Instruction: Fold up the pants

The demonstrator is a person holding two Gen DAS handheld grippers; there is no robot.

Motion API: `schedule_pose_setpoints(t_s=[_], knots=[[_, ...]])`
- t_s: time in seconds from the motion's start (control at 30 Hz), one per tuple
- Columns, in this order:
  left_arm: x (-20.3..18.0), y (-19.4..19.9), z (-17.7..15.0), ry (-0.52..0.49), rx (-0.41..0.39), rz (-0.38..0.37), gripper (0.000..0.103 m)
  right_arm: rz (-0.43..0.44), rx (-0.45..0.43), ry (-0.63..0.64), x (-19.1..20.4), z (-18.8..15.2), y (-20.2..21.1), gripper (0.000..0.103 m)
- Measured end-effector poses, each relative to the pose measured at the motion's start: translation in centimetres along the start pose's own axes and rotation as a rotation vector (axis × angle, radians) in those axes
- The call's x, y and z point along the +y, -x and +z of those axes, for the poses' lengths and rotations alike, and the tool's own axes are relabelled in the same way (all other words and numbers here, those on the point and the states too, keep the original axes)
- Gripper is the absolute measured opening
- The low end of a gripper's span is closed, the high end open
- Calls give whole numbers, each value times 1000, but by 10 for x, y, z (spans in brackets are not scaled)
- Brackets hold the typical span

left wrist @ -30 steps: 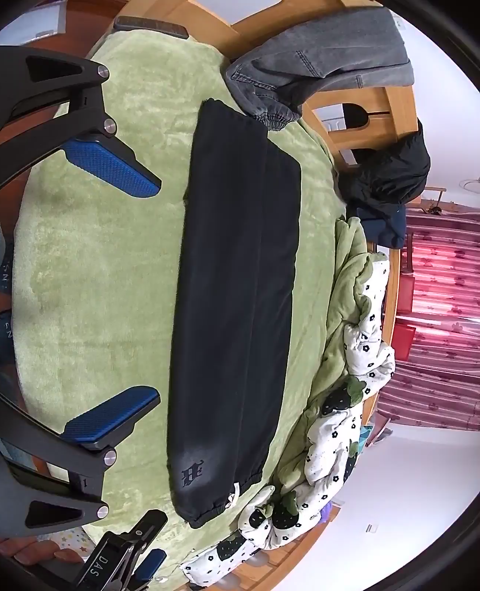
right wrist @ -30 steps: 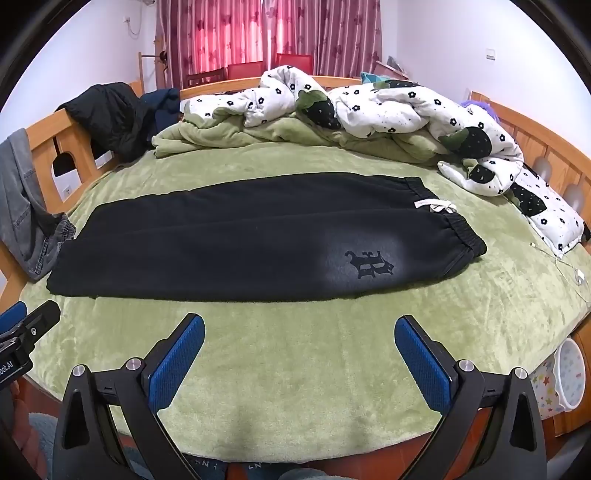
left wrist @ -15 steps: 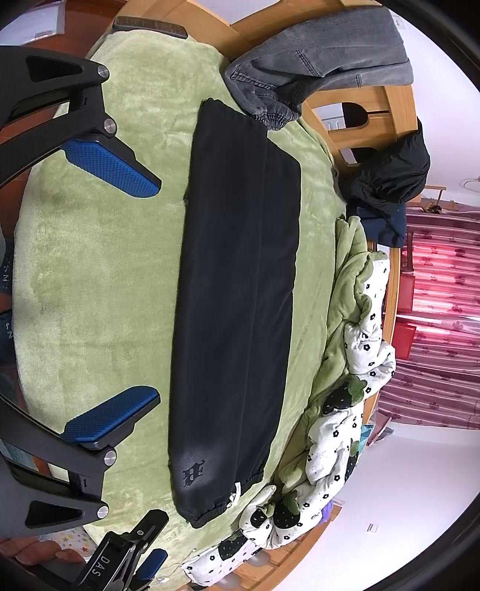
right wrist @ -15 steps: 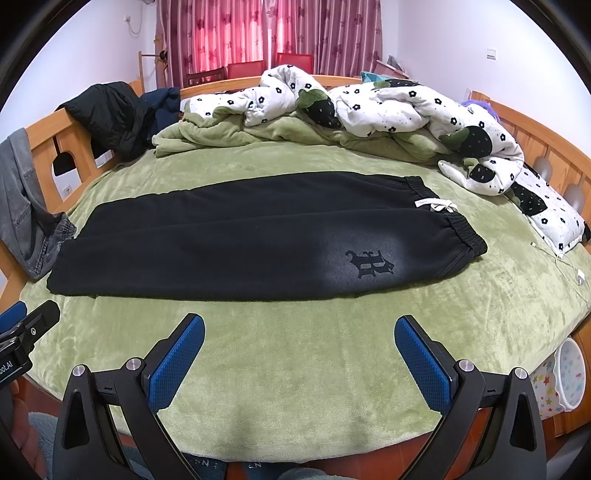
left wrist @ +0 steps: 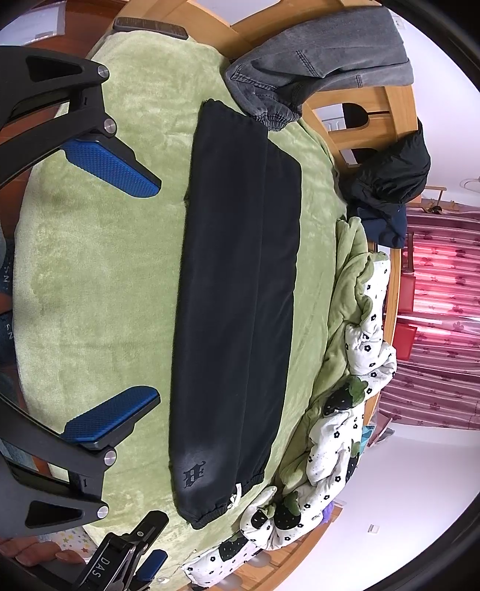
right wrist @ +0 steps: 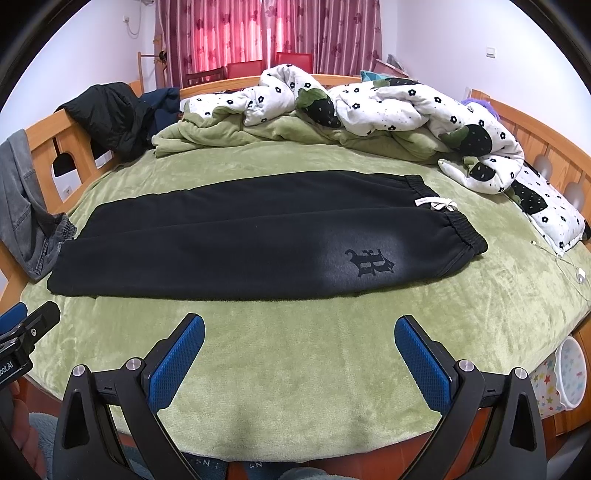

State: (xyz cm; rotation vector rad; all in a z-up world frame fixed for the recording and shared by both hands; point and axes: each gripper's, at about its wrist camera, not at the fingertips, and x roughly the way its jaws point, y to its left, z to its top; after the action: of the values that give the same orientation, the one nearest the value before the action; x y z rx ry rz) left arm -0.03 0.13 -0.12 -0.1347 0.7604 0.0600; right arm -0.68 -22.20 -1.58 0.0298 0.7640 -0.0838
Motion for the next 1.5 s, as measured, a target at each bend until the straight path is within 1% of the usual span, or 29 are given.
schedule_pose_setpoints(t_s=[0.87, 1.03, 1.1, 1.5], knots=[[0, 0, 0, -1, 1, 2, 103, 1, 2, -2, 0, -1, 0, 101], [0, 0, 0, -2, 1, 2, 103, -9, -1, 12, -1, 4, 2, 101], [0, 0, 0, -1, 1, 3, 103, -14, -6, 22, 4, -4, -3, 101], [-2, -2, -1, 0, 5, -1, 103, -17, -7, 36, 7, -2, 0, 101]])
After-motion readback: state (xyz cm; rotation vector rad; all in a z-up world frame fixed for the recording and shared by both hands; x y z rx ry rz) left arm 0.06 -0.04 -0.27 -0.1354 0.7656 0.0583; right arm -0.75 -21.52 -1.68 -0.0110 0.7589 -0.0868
